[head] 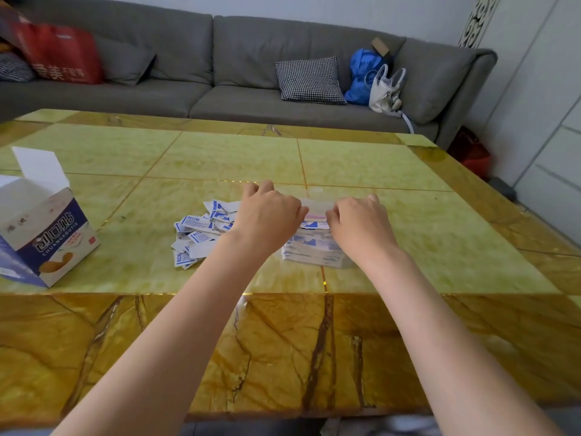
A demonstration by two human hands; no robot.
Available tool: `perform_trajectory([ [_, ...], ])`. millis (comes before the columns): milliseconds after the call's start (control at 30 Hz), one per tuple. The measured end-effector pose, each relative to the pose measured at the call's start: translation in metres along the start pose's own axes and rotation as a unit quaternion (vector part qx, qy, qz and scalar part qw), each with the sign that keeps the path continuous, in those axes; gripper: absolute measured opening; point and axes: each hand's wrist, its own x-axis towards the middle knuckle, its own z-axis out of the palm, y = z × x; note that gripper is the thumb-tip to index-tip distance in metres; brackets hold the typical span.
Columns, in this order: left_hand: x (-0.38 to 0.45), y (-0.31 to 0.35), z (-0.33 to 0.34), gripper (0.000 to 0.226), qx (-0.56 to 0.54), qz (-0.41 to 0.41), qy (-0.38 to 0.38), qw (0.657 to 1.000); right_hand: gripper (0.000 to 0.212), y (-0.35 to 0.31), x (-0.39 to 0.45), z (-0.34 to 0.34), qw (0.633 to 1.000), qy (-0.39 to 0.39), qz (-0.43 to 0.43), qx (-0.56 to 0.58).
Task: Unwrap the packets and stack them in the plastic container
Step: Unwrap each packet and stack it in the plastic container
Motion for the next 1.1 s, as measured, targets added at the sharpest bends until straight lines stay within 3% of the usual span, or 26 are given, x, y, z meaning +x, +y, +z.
perform_trajectory([
  [700, 0.0008, -0.0001, -0.003, 0.05, 0.004, 0.012, -0.025, 1.0, 0.034, 0.0009, -0.0022, -0.0042, 1.0, 0.0, -0.024, -0.005],
  [1100, 0.0021, 0.0011, -0.0005, 0.049, 0.005, 0.02, -0.014, 1.0, 0.025, -0.0033, -0.0022, -0.0058, 1.0, -0.008, -0.009, -0.007],
])
